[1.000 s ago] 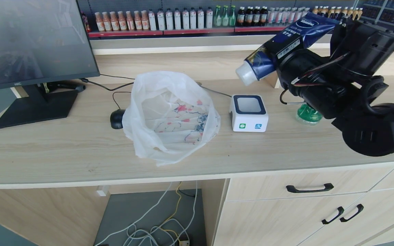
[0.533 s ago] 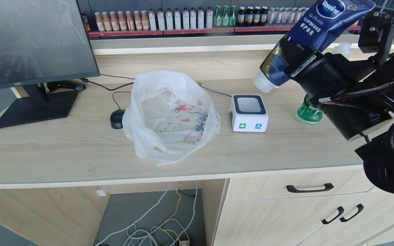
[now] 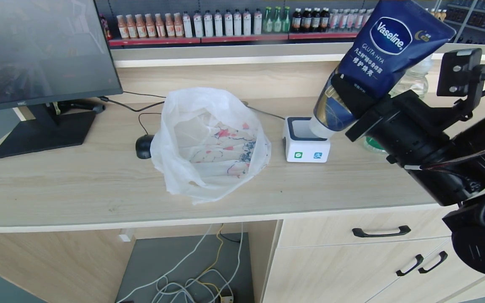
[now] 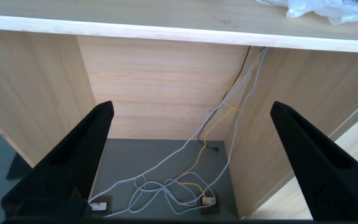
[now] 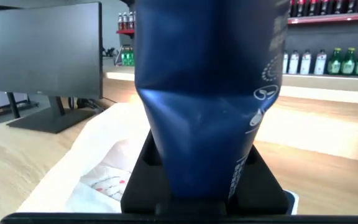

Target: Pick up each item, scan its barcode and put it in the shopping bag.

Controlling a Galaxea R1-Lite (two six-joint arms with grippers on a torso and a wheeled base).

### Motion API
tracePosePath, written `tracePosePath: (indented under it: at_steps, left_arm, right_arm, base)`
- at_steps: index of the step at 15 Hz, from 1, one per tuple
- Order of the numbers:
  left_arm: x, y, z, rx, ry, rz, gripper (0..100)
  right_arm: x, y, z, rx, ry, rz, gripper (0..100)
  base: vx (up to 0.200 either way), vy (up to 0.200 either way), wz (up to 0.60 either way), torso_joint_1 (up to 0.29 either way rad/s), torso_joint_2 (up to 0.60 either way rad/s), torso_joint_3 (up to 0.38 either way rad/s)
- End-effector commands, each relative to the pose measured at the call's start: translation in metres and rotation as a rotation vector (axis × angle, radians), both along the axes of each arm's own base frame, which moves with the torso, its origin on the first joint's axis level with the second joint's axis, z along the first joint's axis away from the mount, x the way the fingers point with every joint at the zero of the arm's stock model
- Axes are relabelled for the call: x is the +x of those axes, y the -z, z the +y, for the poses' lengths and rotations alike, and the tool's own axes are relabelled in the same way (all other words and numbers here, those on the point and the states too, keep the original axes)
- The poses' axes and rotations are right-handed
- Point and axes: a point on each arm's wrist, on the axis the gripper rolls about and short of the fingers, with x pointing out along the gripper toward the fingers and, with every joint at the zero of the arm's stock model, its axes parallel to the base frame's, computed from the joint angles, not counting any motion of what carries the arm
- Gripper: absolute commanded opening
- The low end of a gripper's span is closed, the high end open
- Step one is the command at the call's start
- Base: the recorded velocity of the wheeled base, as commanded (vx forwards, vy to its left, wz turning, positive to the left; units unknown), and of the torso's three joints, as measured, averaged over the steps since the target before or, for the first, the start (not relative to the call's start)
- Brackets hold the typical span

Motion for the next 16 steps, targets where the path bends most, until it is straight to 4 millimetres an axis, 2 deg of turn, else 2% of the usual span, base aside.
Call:
tracePosePath:
  at_steps: [1,5,7,11,16]
  left_arm:
    - [0.0,0.0,0.0,0.0,0.0,0.002,100]
    - [0.0,0.0,0.0,0.0,0.0,0.002,100]
    - [0.0,0.0,0.0,-0.002,0.0,0.002,100]
    - [0.0,0.0,0.0,-0.003,0.0,0.002,100]
    - [0.0,0.0,0.0,-0.003,0.0,0.002,100]
  right_arm:
    - [0.001,0.002,0.0,-0.01,0.01,-0.006,0]
    - [0.002,0.004,-0.012,-0.085,0.104,-0.049,0]
    - [0.0,-0.005,-0.013,-0.062,0.101,-0.078,0]
    - [-0.01,-0.007,-0.023,-0.007,0.124,-0.064,0]
    - [-0.013,-0.004,-0.026,0.025,0.141,-0.036,0]
  base:
    - [0.0,0.0,0.0,0.0,0.0,0.0]
    - [0.0,0.0,0.0,0.0,0.0,0.0]
    - [0.0,0.0,0.0,0.0,0.0,0.0]
    - [0.0,0.2,0.0,0.0,0.0,0.0]
    - [0.0,0.2,0.0,0.002,0.0,0.0]
